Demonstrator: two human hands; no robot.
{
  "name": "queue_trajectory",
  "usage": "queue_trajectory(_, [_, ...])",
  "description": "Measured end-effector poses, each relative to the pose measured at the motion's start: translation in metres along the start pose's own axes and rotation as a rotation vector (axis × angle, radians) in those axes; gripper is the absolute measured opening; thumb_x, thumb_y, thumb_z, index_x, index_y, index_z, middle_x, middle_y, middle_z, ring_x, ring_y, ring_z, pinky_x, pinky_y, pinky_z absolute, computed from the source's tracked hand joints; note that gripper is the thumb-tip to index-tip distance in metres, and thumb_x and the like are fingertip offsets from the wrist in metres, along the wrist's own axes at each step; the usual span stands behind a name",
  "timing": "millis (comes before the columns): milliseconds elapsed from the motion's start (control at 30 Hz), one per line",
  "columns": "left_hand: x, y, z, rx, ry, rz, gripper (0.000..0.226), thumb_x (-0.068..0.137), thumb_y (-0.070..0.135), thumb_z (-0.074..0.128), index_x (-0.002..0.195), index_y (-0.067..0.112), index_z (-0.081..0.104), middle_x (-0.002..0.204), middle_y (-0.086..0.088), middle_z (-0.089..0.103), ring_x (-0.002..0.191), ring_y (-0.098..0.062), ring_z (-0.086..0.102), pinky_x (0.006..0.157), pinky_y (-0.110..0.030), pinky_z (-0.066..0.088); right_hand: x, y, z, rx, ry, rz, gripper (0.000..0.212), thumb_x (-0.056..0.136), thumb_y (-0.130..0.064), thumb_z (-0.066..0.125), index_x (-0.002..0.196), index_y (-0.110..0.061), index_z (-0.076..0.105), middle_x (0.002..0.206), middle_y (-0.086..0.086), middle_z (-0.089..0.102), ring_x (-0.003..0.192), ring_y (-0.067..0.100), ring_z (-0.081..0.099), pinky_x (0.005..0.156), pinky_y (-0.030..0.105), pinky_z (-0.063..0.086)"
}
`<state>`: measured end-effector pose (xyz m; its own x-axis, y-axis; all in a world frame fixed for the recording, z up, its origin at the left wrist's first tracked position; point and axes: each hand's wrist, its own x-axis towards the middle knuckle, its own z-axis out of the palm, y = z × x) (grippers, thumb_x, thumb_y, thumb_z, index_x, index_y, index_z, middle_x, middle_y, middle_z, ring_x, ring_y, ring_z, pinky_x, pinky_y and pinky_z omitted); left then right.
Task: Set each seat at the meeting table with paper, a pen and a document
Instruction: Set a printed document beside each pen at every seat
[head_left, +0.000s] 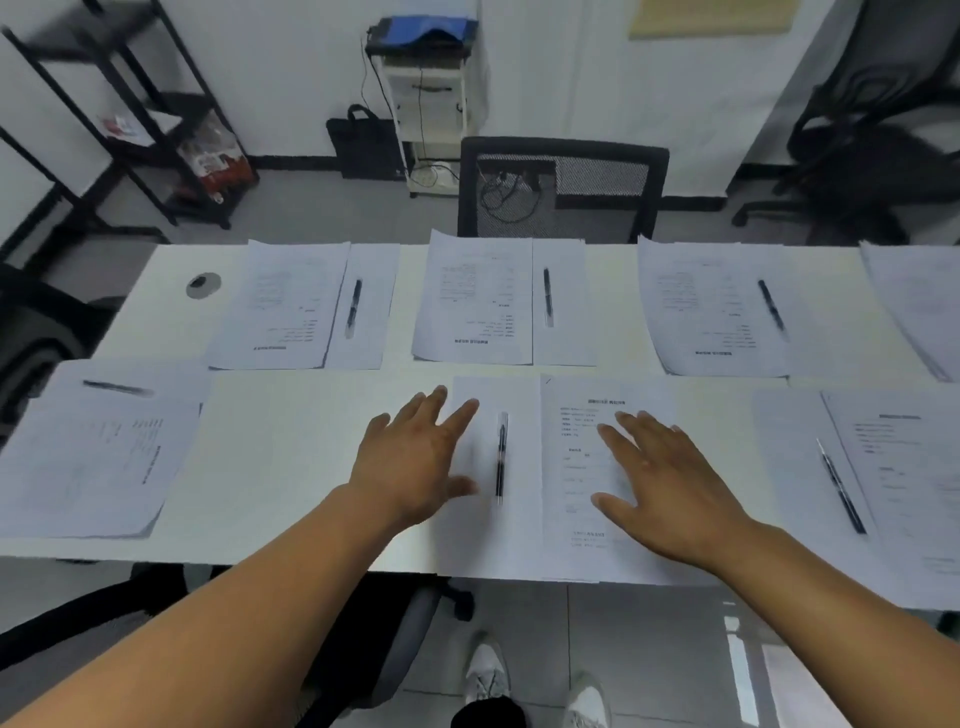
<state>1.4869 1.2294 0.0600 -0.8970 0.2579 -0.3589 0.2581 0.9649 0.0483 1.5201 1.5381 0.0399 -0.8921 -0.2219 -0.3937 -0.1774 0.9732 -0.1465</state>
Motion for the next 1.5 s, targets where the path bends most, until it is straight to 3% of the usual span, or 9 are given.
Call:
queue_trajectory(200, [-0.05,-0.019,-0.058,-0.002,0.08,-0.139,0.087,0.102,0.077,0.045,0.173,0.042,0.008,0.184,0.0,0.004,0.17,-0.025,0.008,0.132,-0.061,0.02,0.0,-0.048,-0.062,-0.038,0.101,-0.13,0.085,0.106,-0.067,0.038,0.172,-0.029,0.001,0.181,-0.002,-0.004,0.167,0.021,-0.006,0.134,0.041,-0.004])
queue_trajectory(367, [-0.108,-0.027,-0.091,-0.003,0.169,-0.308,0.084,0.103,0.075,0.046,0.172,0.04,0.014,0.183,0.0,0.008,0.169,-0.026,0.013,0.13,-0.061,0.021,-0.008,-0.092,-0.105,-0.07,0.155,-0.301,0.083,0.106,-0.067,0.037,0.172,-0.03,0.002,0.181,-0.002,-0.003,0.167,0.021,-0.005,0.135,0.042,-0.003])
queue_trajectory(667, [-0.22,-0.007,-0.107,-0.039,0.244,-0.595,0.076,0.105,0.066,0.049,0.17,0.037,0.024,0.178,0.0,0.025,0.16,-0.025,0.032,0.129,-0.057,0.024,-0.049,-0.156,-0.144,-0.141,0.217,-0.561,0.08,0.106,-0.065,0.04,0.171,-0.028,0.013,0.178,-0.001,0.016,0.164,0.023,0.016,0.135,0.044,0.008])
queue_trajectory(1133, [-0.396,-0.04,-0.086,-0.069,0.343,-0.907,0.068,0.101,0.06,0.05,0.162,0.034,0.038,0.159,0.0,0.047,0.143,-0.027,0.05,0.121,-0.059,0.035,-0.126,-0.307,-0.136,-0.223,0.253,-0.888,0.076,0.104,-0.064,0.043,0.168,-0.027,0.023,0.175,0.0,0.026,0.16,0.024,0.024,0.133,0.044,0.018])
queue_trajectory(1333, [-0.478,-0.086,-0.061,-0.09,0.335,-0.961,0.069,0.102,0.057,0.052,0.165,0.033,0.036,0.164,-0.003,0.042,0.15,-0.028,0.045,0.125,-0.06,0.033,-0.162,-0.402,-0.116,-0.244,0.274,-0.948,0.072,0.103,-0.063,0.044,0.164,-0.027,0.029,0.171,-0.001,0.033,0.157,0.025,0.031,0.131,0.044,0.024])
queue_trajectory(1500, [-0.542,-0.143,-0.039,-0.103,0.324,-0.988,0.066,0.103,0.058,0.05,0.162,0.03,0.04,0.154,-0.002,0.049,0.139,-0.029,0.055,0.113,-0.053,0.046,-0.19,-0.487,-0.096,-0.266,0.284,-0.997,0.066,0.103,-0.062,0.048,0.158,-0.027,0.037,0.163,-0.001,0.043,0.15,0.025,0.04,0.127,0.042,0.03])
